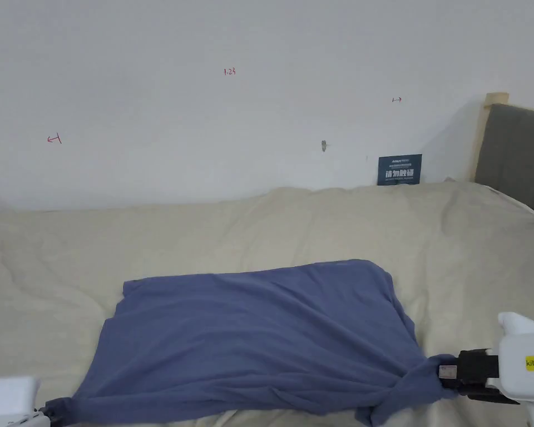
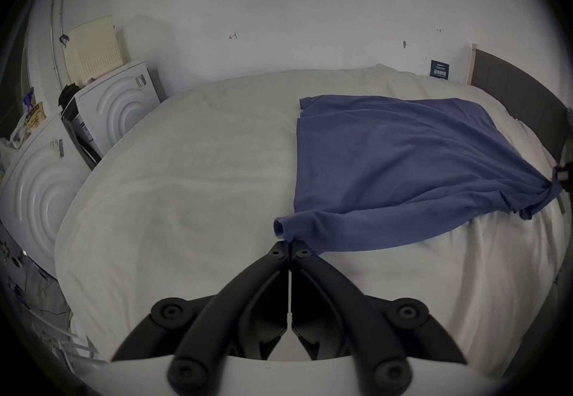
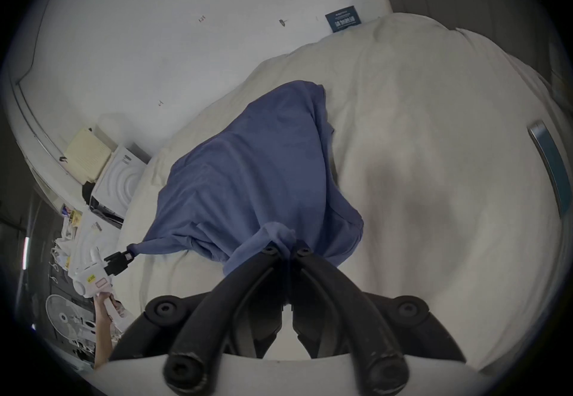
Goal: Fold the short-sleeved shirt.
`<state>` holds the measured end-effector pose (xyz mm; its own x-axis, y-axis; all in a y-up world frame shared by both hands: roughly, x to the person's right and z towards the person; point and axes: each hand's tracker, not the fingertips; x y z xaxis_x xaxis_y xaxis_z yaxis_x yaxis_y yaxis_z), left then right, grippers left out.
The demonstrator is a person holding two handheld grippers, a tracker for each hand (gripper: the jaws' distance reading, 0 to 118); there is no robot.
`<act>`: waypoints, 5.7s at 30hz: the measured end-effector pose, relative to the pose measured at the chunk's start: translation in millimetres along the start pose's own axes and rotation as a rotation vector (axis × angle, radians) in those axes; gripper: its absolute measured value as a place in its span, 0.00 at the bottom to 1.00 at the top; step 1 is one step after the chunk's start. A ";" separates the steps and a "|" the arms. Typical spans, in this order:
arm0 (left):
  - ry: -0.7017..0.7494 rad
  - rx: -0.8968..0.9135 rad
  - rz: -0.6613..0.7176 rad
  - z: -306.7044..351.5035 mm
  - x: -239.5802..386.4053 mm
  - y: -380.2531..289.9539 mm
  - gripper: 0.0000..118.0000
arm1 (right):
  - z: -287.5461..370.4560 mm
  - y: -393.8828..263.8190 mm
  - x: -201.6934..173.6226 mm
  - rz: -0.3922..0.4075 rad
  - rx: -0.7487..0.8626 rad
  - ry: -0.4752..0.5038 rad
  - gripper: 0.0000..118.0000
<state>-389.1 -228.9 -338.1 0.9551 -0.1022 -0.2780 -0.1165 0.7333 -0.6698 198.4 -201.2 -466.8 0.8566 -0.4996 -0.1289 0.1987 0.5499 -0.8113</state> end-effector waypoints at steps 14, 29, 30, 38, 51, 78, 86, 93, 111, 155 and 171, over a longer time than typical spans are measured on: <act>0.036 0.018 -0.002 135.6 -12.8 -113.9 0.00 | 101.4 -114.1 28.0 -0.021 0.031 0.005 0.02; -0.079 -0.017 0.063 131.7 1.2 -114.6 0.88 | 102.8 -116.2 27.2 0.111 0.082 -0.164 0.71; -0.074 0.002 0.053 137.6 4.8 -109.0 0.88 | 106.5 -112.9 20.8 0.139 0.091 -0.175 0.71; -0.201 0.186 0.105 171.3 31.7 -50.2 0.72 | 138.2 -76.4 -29.0 0.213 0.246 0.053 0.58; -0.138 0.076 0.118 81.2 85.1 -26.3 0.00 | 17.9 -20.7 -9.7 0.187 0.066 -0.087 0.00; -0.059 -0.016 0.121 29.8 77.7 -5.6 0.00 | -206.0 173.1 18.4 0.260 -0.191 -0.360 0.02; -0.116 0.007 0.022 -14.0 59.2 61.2 0.01 | -175.2 180.0 -2.2 0.240 -0.143 -0.309 0.02; -0.235 -0.065 0.161 -106.1 33.9 142.3 0.90 | -165.7 177.6 -8.6 0.257 -0.135 -0.282 0.02; -0.119 -0.186 -0.017 -215.3 51.1 157.8 0.10 | -177.3 186.7 -8.4 0.248 -0.138 -0.259 0.02; 0.031 0.566 0.026 87.0 5.4 460.8 0.03 | 103.0 466.0 -227.1 0.223 0.435 -0.080 0.02; 0.074 0.688 -0.021 56.3 3.5 568.0 0.03 | 85.5 534.4 -234.5 0.172 0.515 -0.051 0.02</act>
<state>-436.6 225.2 -680.8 0.9314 -0.1484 -0.3323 0.1240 0.9879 -0.0936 144.4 267.0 -821.3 0.9167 -0.3476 -0.1970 0.2501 0.8838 -0.3954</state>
